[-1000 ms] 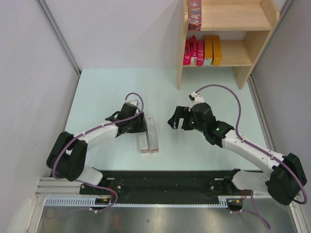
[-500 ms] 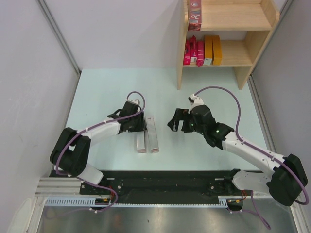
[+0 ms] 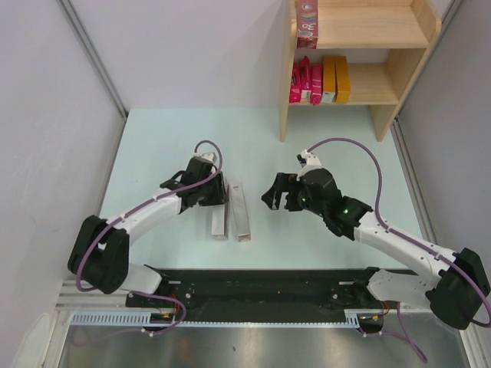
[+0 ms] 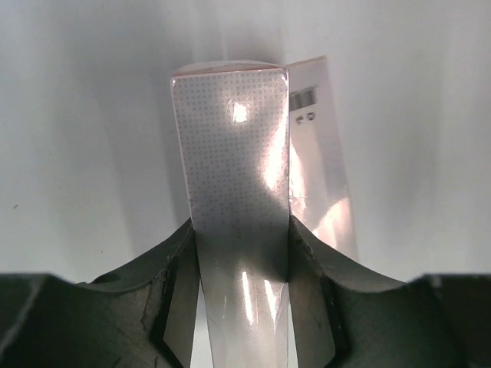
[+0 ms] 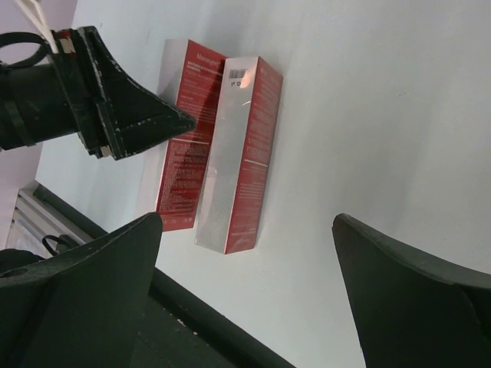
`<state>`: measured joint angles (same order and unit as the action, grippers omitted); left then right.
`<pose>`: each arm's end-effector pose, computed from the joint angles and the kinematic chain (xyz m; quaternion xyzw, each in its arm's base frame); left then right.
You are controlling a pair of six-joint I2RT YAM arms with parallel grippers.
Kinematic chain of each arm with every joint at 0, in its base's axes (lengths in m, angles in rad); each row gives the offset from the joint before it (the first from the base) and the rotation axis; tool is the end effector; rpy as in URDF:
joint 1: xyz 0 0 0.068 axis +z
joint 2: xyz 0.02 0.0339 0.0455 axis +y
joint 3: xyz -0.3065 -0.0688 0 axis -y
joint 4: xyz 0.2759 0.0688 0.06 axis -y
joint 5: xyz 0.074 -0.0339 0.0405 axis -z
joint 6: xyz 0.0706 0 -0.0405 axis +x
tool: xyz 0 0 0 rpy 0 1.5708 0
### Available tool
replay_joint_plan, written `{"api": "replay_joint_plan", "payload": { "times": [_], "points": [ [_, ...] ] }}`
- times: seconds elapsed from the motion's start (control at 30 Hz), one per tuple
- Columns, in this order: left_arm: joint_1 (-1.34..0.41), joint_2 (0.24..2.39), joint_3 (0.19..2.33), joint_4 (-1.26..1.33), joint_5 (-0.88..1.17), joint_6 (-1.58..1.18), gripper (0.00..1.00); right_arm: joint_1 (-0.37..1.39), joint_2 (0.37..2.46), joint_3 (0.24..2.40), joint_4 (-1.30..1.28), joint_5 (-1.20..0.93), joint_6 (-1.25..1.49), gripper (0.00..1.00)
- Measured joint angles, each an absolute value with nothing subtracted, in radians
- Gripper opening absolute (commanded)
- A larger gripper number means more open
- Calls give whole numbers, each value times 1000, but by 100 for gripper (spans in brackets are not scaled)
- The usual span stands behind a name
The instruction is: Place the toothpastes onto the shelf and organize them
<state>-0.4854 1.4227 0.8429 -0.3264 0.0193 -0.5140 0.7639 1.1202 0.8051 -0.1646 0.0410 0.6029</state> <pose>0.2891 -0.1541 0.2019 -0.0104 0.9452 -0.1643 0.2819 0.2155 0.2024 0.2942 -0.0581 0.8528 0.3140 0.4133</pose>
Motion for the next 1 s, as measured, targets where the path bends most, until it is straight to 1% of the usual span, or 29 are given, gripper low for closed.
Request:
{"api": "replay_joint_plan", "payload": {
  "times": [0.13, 0.23, 0.43, 0.63, 0.77, 0.9, 1.0],
  "points": [
    [-467, 1341, 856, -331, 46, -514, 38, 772, 1113, 805, -154, 36, 618, 99],
    [-440, 1260, 859, -321, 86, -515, 36, 780, 1112, 804, -128, 15, 629, 99],
    [-329, 1113, 858, -231, 261, -551, 32, 795, 1112, 785, 2, -79, 665, 99],
    [-248, 1032, 841, -64, 456, -612, 31, 802, 1128, 702, 199, -196, 725, 100],
    [-201, 1027, 789, 130, 623, -708, 31, 818, 1168, 678, 323, -280, 750, 100],
    [-168, 1031, 728, 286, 742, -813, 30, 825, 1213, 661, 467, -369, 783, 100],
    [-161, 1039, 722, 359, 803, -860, 30, 829, 1243, 646, 563, -420, 804, 100]
  ]
}}
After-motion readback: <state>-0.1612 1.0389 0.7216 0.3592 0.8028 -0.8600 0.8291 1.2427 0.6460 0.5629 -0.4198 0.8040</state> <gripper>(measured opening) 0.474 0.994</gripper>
